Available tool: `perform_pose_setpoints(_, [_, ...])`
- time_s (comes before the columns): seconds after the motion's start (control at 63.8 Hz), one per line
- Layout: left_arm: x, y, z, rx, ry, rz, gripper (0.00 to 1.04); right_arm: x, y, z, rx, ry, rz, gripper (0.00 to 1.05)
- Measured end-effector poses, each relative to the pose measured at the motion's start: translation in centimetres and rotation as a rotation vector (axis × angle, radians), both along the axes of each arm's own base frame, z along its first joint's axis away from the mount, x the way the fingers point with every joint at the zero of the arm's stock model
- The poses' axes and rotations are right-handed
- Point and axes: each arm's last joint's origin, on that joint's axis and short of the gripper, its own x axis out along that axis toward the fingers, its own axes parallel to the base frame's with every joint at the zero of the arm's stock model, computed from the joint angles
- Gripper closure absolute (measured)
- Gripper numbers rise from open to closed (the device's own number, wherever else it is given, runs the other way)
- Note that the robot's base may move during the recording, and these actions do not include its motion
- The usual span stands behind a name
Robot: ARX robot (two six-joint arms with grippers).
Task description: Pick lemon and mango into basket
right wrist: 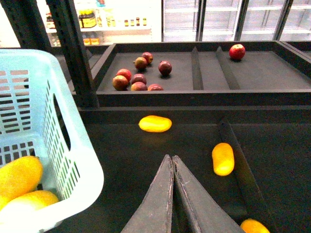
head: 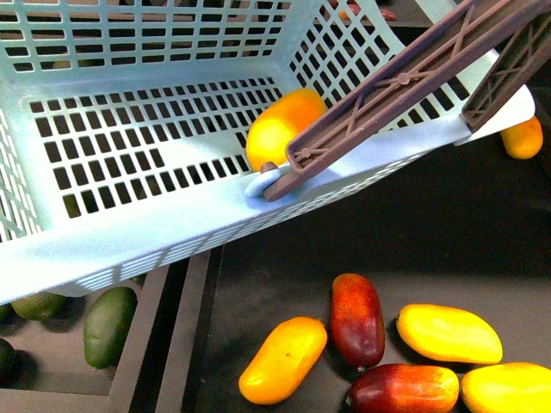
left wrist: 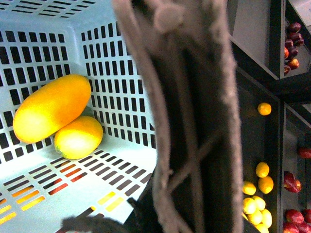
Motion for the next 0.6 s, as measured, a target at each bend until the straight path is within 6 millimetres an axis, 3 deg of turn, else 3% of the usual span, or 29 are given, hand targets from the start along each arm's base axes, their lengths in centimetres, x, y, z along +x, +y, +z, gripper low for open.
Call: perform_pose_setpoints(0.596, [0.0,0.0,0.0,0.000,0.000,0.000,1.00,-4.3,0.0,-2.2,0.000,0.000,0.001,1.03])
